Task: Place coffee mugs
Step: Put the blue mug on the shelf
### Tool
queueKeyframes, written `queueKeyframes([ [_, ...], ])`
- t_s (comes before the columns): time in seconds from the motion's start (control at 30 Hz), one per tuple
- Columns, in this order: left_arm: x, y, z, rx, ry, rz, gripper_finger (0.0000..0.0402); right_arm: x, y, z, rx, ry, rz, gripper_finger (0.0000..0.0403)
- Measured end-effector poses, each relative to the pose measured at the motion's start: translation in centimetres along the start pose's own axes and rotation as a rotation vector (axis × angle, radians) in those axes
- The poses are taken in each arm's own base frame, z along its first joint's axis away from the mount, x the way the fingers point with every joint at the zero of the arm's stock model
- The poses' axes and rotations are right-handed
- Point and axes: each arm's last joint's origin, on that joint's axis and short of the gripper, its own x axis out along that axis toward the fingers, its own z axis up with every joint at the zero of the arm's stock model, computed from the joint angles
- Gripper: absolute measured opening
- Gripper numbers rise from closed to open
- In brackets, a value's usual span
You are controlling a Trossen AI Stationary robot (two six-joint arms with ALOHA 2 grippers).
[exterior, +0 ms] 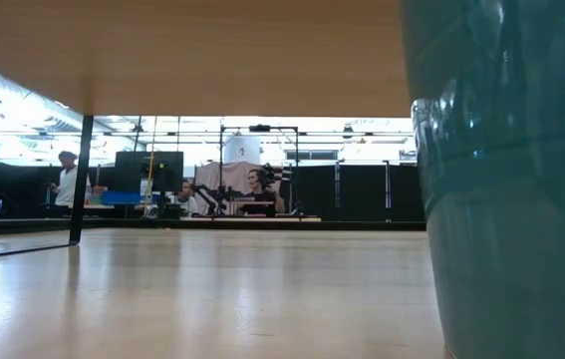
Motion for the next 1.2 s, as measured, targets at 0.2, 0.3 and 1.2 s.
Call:
queueKeyframes([
  [0.2, 0.0, 0.0, 0.0, 0.000, 0.000, 0.000, 0.0160, 0.0, 0.1, -0.1, 0.088, 0.014, 0.009, 0.0114],
  [0.3, 0.0, 0.0, 0.0, 0.000, 0.000, 0.000, 0.0160, 0.0, 0.1, -0.1, 0.085, 0.014, 0.008, 0.0114],
  [1.2, 0.0, 0.0, 0.0, -0.006, 0.000, 0.000, 0.0160, -2.9, -1.5, 0.9, 0.010, -0.003, 0.121, 0.0025],
])
